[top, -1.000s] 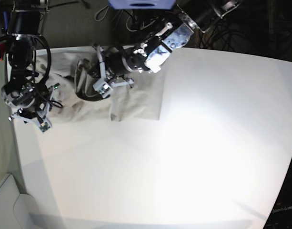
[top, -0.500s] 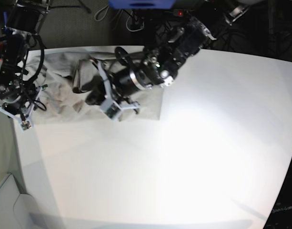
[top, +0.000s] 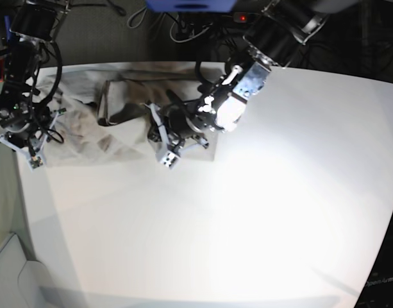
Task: Layout the t-shirt on the table in an organized manner, then fold the t-shirt properly
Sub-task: 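Hold the shirt corner with the right gripper and press the fold with the left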
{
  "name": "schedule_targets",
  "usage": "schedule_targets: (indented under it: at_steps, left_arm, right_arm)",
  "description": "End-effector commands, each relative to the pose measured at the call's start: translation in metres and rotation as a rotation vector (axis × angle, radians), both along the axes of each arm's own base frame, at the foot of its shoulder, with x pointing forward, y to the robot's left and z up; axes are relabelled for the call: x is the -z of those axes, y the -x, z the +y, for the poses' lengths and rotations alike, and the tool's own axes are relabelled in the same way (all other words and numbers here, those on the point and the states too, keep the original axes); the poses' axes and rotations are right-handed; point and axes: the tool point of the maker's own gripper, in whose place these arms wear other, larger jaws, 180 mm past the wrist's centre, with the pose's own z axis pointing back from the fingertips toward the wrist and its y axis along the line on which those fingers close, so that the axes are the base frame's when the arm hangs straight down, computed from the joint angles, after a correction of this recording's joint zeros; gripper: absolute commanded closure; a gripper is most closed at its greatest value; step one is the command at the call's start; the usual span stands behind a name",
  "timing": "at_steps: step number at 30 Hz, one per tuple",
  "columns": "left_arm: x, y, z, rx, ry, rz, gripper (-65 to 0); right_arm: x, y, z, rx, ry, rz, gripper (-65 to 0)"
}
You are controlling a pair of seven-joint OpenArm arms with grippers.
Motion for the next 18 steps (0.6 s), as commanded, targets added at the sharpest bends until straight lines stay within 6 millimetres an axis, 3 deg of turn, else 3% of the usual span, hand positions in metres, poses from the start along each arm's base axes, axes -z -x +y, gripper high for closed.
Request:
schedule_targets:
  at_steps: [1,7,18]
  left_arm:
    - [-0.019,-0.013,-0.018,0.009,0.050,-0.039,-1.4]
    - [-0.038,-0.033,-0.062,0.015,0.113,-0.047,-1.4]
    - [-0.094,-0.065,-0.067,-0.134,0.390,-0.222,-1.5]
  right_arm:
    - [-0.014,-0.010,-0.003,-0.017,0.018,-0.041,-27.7]
    - [-0.014,-0.010,-0.003,-0.017,0.017,-0.041,-27.7]
    - [-0.015,-0.009,-0.006,-0.013,0.023,-0.041,-27.7]
